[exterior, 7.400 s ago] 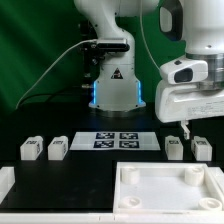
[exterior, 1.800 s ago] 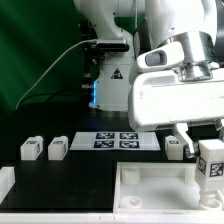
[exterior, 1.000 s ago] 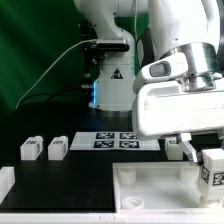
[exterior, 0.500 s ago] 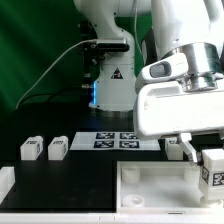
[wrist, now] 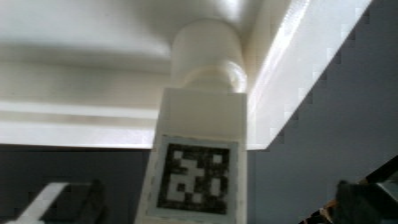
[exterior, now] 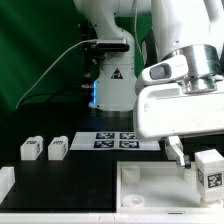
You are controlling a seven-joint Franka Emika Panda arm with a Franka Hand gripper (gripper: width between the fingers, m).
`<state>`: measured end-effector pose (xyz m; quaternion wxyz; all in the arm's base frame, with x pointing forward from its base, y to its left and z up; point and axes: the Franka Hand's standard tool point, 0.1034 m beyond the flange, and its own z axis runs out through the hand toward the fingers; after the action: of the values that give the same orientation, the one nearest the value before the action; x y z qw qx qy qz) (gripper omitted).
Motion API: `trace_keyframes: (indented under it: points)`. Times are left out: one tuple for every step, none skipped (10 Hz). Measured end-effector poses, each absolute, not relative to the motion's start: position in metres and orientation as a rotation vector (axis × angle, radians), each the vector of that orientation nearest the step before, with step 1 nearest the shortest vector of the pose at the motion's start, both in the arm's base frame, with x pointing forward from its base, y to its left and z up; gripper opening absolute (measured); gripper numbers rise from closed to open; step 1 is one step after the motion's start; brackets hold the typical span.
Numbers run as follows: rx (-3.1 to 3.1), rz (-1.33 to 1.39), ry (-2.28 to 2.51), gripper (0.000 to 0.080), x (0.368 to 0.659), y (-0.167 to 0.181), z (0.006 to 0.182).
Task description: Assemble one leg
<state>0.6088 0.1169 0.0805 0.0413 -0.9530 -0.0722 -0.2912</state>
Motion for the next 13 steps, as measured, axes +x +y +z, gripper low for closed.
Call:
trace_keyframes:
  points:
    - [-2.918,-0.891,-0.221,0.0643,0.609,0.117,0.08]
    - [-2.918,-0.891,-0.221,0.0648,0.609,0.117,0.08]
    - [-2.918,-0.891,-0.221,0.0649,0.609,0.117,0.08]
    - [-2.918,-0.891,-0.221,0.0649,0.609,0.117,0.08]
    - [-2.918,-0.891,-0.221,0.0649,0.609,0.117,0.08]
    - [-2.918,-0.89,-0.221,0.0649,0.609,0.117,0.08]
    - [-2.918,-0.89,-0.221,0.0649,0.609,0.117,0.08]
    - [-2.918,-0.89,-0.221,0.0649,0.609,0.117,0.08]
    - [-2.918,-0.89,-0.221,0.0649,0.609,0.117,0.08]
    - [-2.929,-0.841,-0.223,0.0649,0.609,0.118,0.078]
    - [-2.946,-0.756,-0.229,0.0649,0.617,0.12,0.095]
    - [-2.968,-0.624,-0.231,0.0649,0.626,0.12,0.117]
    - [-2.978,-0.561,-0.233,0.0649,0.633,0.119,0.124]
